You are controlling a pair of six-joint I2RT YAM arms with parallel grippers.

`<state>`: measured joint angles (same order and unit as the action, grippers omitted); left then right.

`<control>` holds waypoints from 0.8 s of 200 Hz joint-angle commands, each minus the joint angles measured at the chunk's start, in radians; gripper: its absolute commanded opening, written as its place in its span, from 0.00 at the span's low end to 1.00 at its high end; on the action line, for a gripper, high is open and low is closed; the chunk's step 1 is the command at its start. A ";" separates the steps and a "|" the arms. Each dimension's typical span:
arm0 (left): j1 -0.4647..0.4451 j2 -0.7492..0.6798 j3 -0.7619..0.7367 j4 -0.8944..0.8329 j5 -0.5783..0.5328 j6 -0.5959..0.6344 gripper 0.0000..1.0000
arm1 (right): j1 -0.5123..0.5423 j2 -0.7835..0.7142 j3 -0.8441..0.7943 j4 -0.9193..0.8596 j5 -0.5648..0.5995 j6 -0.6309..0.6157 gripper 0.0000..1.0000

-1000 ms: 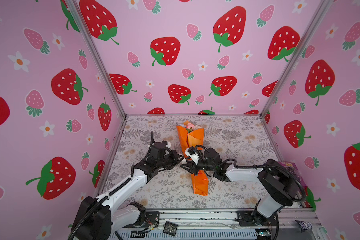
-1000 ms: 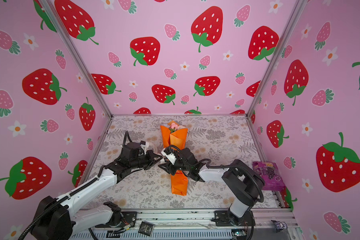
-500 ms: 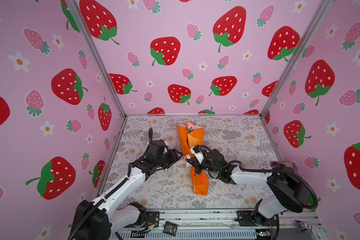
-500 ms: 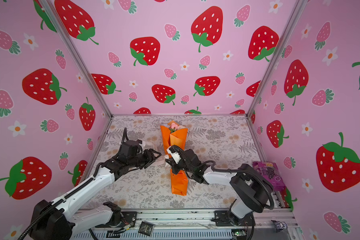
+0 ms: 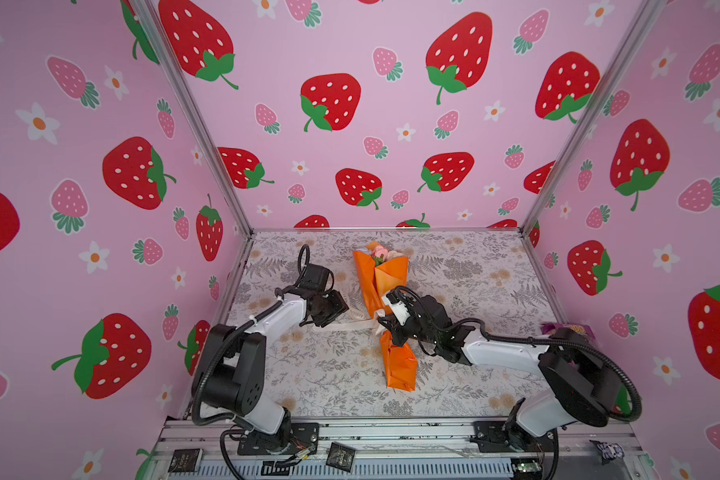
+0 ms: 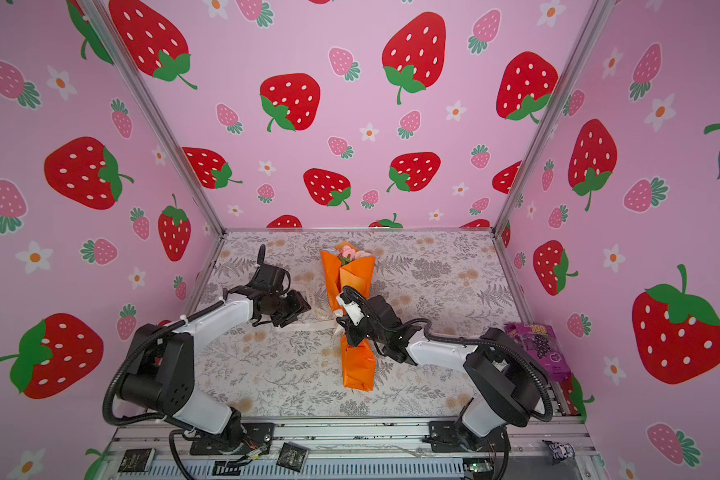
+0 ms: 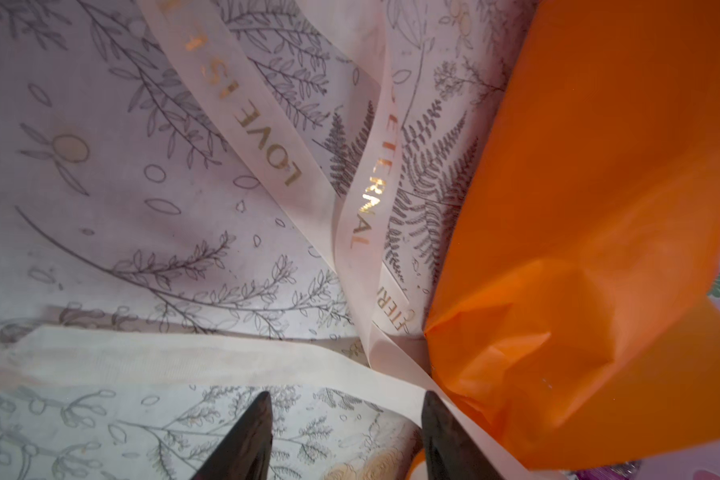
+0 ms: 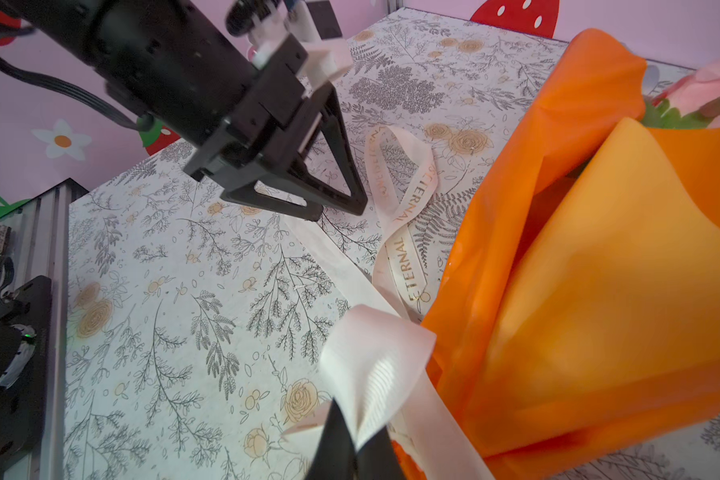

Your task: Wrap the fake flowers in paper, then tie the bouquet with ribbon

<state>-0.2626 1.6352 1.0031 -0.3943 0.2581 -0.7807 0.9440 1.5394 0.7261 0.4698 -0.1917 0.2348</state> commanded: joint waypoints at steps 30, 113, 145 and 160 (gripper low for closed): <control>-0.003 0.197 0.182 -0.037 -0.015 0.073 0.57 | -0.004 0.003 0.023 -0.017 -0.002 -0.005 0.00; -0.003 0.322 0.275 -0.058 -0.010 0.076 0.20 | -0.006 0.008 0.023 -0.031 0.041 0.026 0.01; 0.004 0.195 0.203 -0.015 -0.001 0.054 0.00 | -0.053 0.012 0.032 -0.063 0.059 0.154 0.01; 0.005 0.093 0.168 0.008 0.010 0.047 0.00 | -0.078 0.019 0.037 -0.071 0.029 0.192 0.01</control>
<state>-0.2615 1.8820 1.2022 -0.4091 0.2546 -0.7155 0.9047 1.5402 0.7326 0.4290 -0.1589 0.3241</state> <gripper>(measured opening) 0.045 0.047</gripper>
